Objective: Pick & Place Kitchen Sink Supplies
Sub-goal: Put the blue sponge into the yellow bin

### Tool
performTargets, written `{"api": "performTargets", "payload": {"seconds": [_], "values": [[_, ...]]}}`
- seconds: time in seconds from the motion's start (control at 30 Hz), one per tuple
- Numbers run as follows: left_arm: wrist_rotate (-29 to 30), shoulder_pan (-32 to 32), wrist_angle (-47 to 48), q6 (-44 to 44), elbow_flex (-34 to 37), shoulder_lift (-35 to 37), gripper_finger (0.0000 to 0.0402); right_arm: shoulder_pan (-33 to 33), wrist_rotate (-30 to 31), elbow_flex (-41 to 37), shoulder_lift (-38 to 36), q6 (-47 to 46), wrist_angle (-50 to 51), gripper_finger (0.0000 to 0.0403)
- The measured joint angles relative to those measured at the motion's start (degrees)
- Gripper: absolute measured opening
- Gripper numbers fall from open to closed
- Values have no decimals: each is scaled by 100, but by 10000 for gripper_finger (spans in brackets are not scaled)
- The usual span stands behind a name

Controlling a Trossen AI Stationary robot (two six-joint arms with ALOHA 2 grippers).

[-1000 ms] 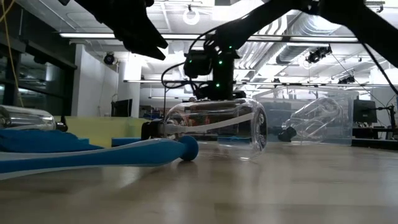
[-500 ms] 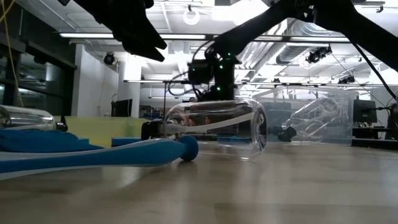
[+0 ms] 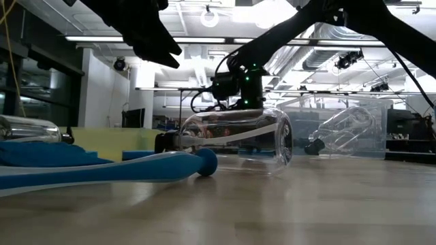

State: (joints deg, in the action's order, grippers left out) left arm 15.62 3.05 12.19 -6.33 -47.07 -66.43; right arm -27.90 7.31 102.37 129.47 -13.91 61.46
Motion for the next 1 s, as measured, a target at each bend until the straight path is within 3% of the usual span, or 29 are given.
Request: {"api": "performTargets", "payload": {"seconds": [0.2, 0.67, 1.0], "values": [[0, 0, 0, 0, 0, 0, 399, 107, -50, -8, 0, 89, 64, 163], [-4, 0, 2, -13, 0, 0, 399, 366, -115, -15, 0, 467, 204, 14], [-48, 0, 2, -35, -2, 0, 399, 636, 352, -22, -146, 758, 430, 1]]}}
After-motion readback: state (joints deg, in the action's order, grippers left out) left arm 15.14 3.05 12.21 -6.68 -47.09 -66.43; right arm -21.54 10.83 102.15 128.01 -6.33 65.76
